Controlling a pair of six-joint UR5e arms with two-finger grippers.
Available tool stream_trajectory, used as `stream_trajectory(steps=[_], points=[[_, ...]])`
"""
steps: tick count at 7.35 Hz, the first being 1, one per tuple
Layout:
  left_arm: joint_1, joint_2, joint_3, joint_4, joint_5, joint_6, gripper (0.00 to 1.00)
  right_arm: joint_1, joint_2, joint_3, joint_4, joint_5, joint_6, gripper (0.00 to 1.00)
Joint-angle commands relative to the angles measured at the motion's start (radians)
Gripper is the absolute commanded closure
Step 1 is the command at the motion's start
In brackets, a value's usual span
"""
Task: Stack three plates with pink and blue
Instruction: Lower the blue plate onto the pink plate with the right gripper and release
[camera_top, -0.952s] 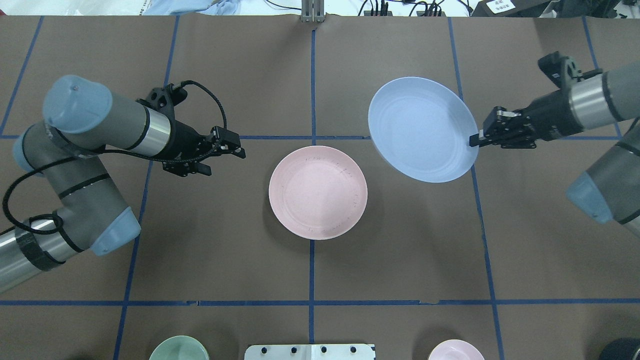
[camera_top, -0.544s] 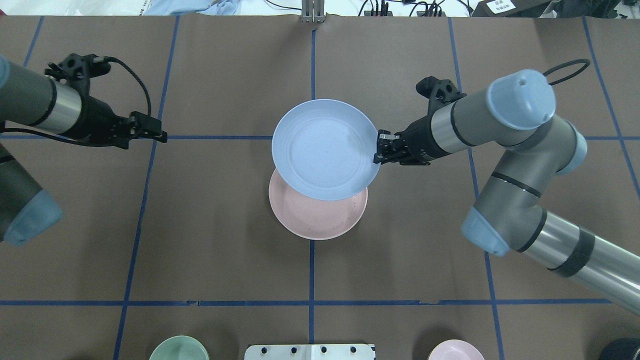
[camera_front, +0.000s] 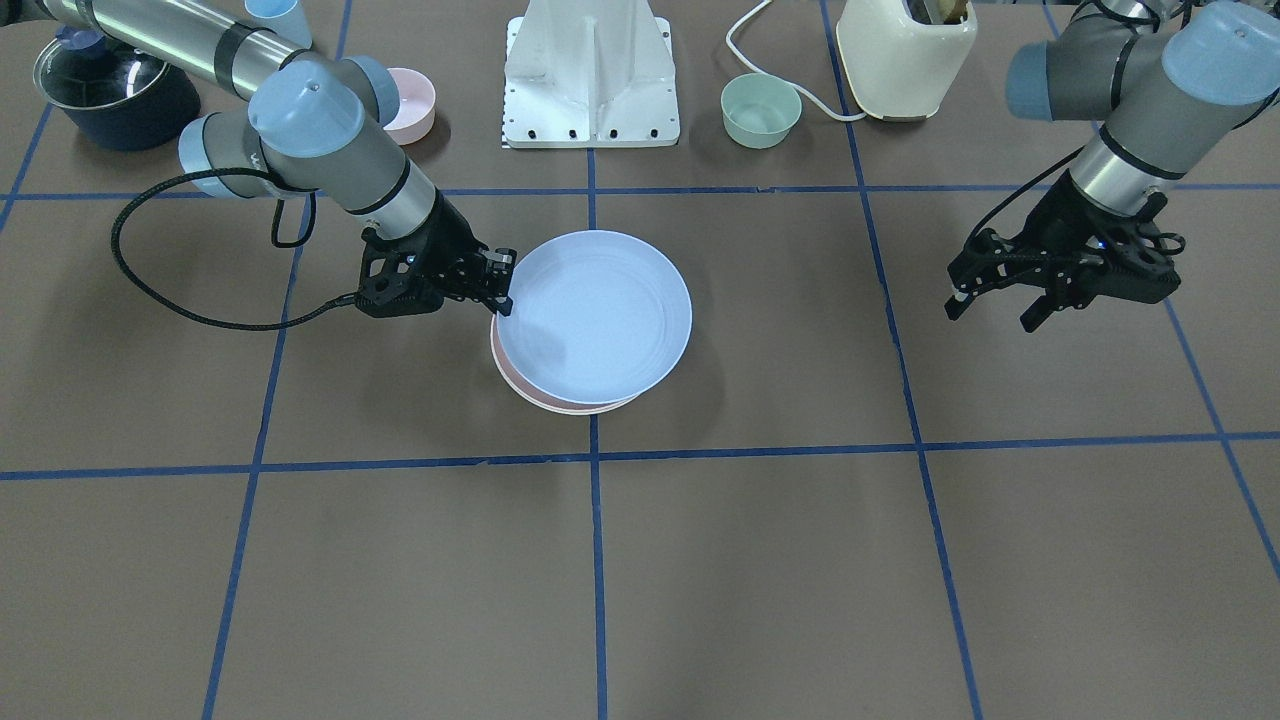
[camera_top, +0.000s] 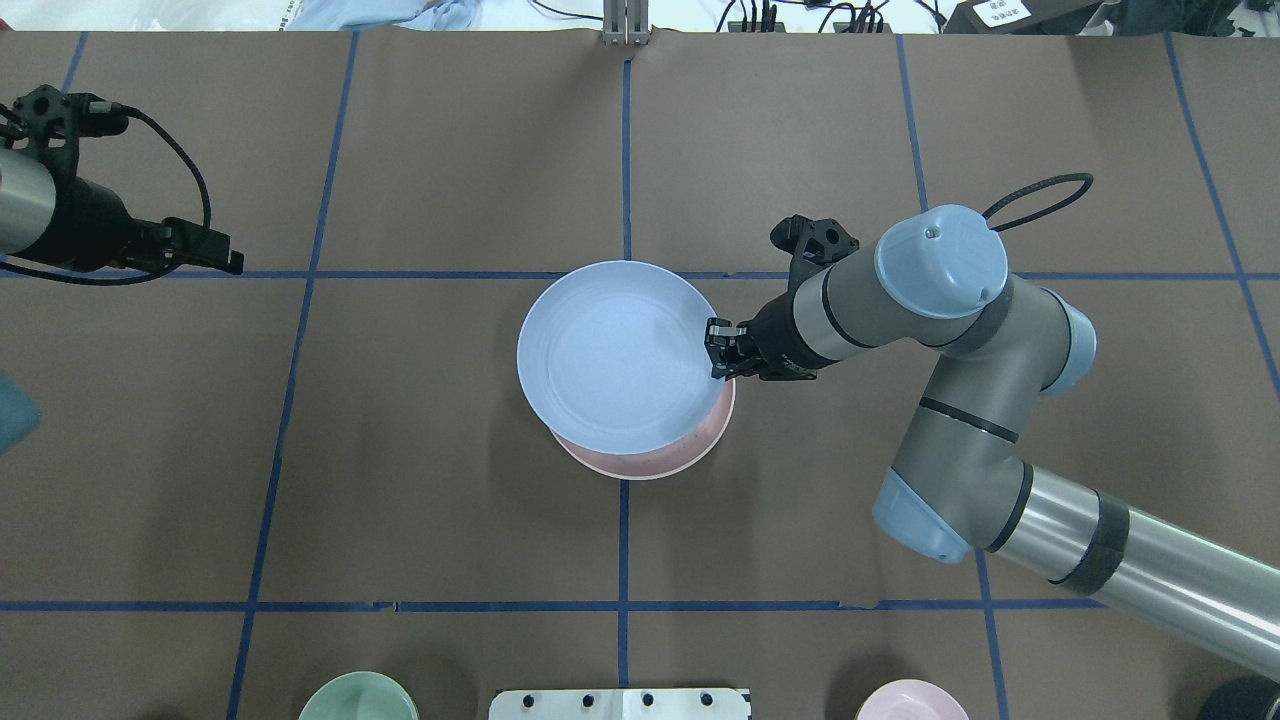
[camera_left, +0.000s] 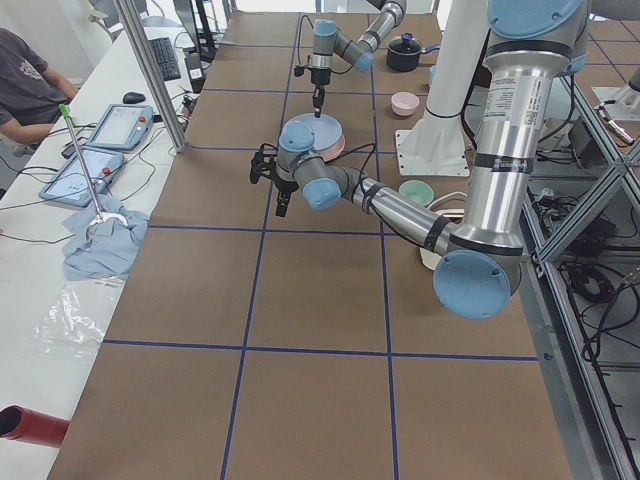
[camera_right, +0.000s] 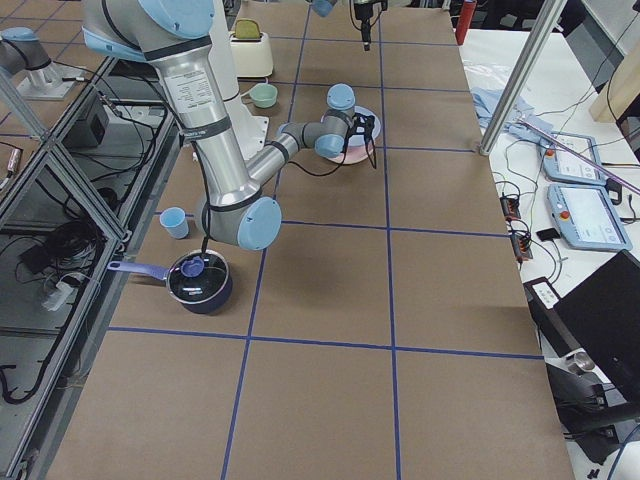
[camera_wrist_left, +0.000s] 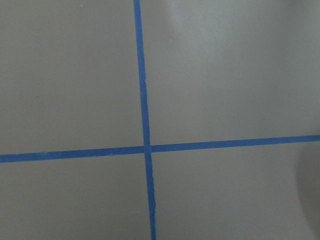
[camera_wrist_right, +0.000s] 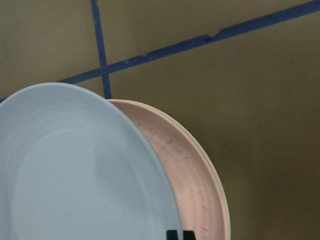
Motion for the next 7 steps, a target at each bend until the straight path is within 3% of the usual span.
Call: stream_trajectory(steps=[1,2,4,5,7], points=[[0.000,0.001,0.003,0.000,-0.001,0.004,0.00,-0.004,-0.018,-0.003,-0.001,0.000,-0.004,1.00],[0.001,0.001,0.006,0.000,-0.001,0.005,0.00,-0.005,-0.036,0.002,-0.001,-0.015,-0.004,0.01],[-0.003,0.001,0.003,0.000,-0.004,0.013,0.00,0.031,-0.055,0.026,-0.028,-0.023,-0.011,0.00],[-0.032,0.000,0.005,0.006,-0.024,0.074,0.00,0.054,-0.047,0.063,-0.150,-0.023,-0.023,0.00],[-0.133,0.000,-0.001,0.153,-0.024,0.353,0.00,0.154,-0.056,0.161,-0.403,-0.014,-0.306,0.00]])
